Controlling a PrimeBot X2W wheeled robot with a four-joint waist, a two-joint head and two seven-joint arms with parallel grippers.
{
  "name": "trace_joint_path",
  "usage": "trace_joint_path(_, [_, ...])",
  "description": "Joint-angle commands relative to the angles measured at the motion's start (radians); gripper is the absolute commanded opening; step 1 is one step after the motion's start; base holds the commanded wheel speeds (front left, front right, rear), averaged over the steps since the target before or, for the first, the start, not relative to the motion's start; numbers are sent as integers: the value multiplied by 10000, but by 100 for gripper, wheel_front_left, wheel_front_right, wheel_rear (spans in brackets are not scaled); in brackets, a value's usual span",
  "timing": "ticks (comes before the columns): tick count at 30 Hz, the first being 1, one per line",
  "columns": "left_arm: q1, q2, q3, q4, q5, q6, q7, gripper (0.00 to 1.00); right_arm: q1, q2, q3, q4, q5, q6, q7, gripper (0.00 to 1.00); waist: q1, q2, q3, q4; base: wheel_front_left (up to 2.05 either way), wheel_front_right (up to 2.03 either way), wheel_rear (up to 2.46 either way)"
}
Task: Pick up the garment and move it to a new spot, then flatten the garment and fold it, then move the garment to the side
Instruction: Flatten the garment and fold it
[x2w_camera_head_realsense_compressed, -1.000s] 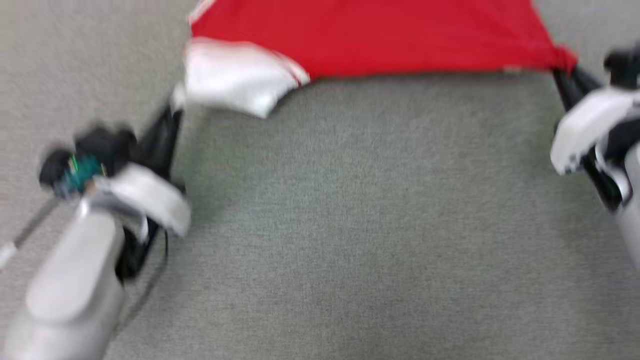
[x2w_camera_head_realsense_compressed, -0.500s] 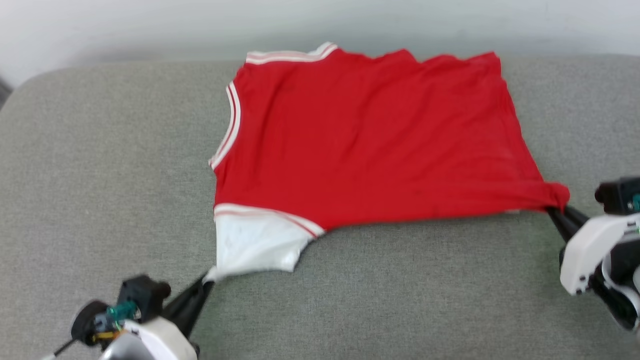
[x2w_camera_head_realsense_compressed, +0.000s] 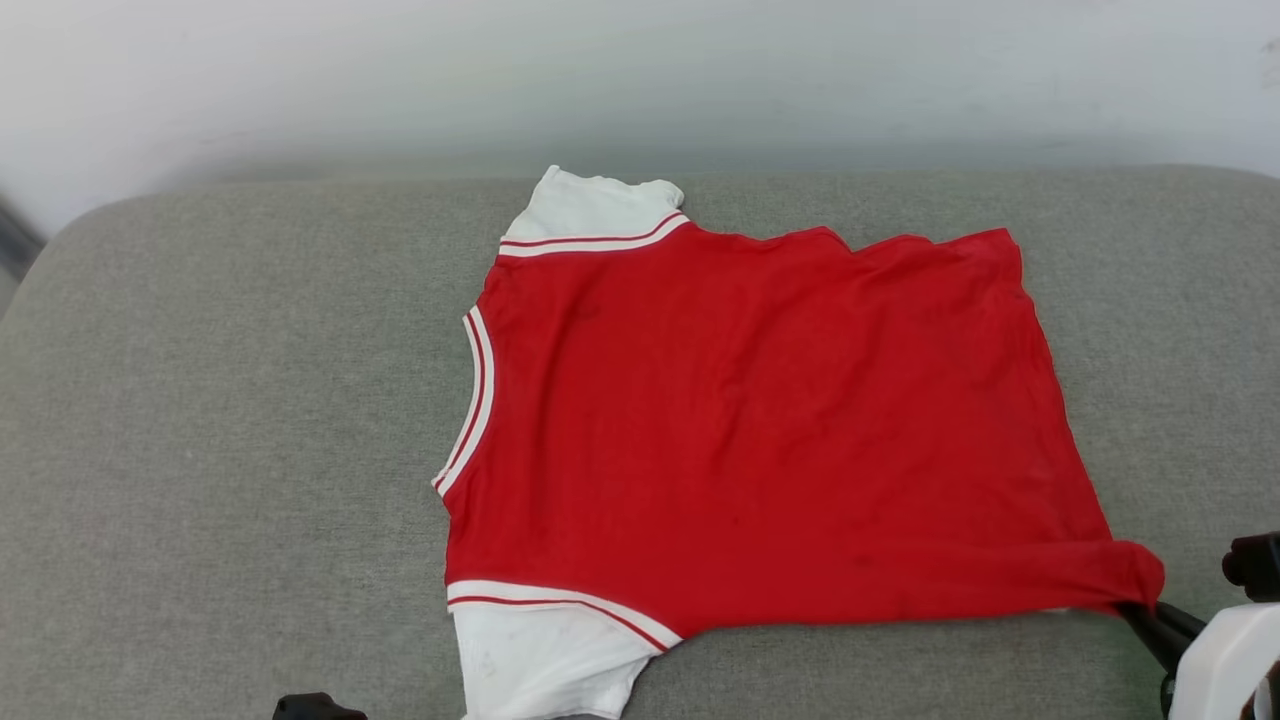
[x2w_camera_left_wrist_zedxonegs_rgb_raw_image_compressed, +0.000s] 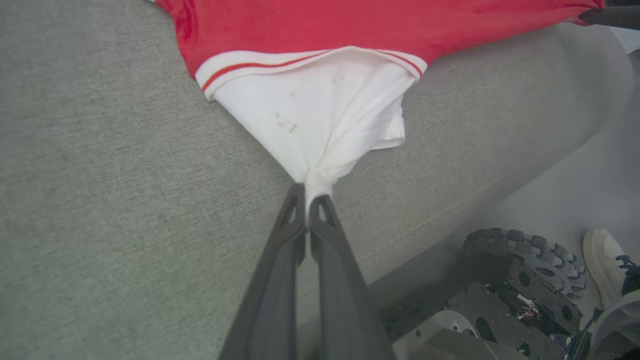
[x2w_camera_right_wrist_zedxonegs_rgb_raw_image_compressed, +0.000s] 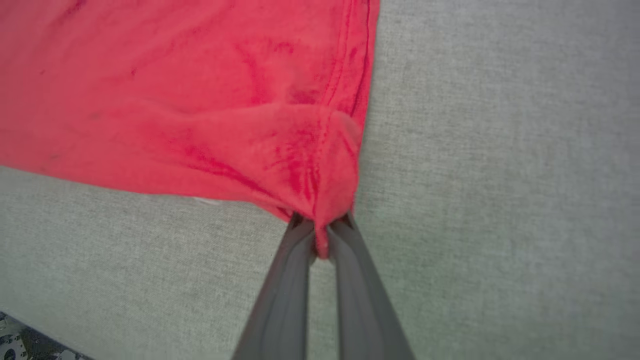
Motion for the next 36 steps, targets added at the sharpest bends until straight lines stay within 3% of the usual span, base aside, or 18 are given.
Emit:
trace_joint_path(1, [75, 20, 35, -208, -48, 73, 4, 0, 291, -66, -260, -288, -80, -11, 83, 0, 3, 0, 9, -38, 0, 0, 0])
trace_joint_path(11, [-617, 202, 734, -855, 191, 194, -709, 0, 320, 316, -1322, -1431, -47, -11, 435, 0, 3, 0, 297, -202, 0, 0, 0])
trace_joint_path(20, [-2343, 176, 1563, -969, 165, -89, -1147, 0, -573, 497, -2256, -2464, -410, -10, 1211, 0, 3, 0, 1369, -208, 0, 0, 0])
trace_joint_path(28, [-4249, -206, 1450, 166, 576, -416, -986, 0, -1819, 684, -2189, -2324, -1260, -10, 2026, 0, 3, 0, 2447, -206, 0, 0, 0])
trace_joint_path(36, [-5792, -889, 1069, 2258, 969, -662, -1146, 0, -2876, 722, -1667, -1569, -1708, -8, 2165, 0, 3, 0, 2974, -143, 0, 0, 0])
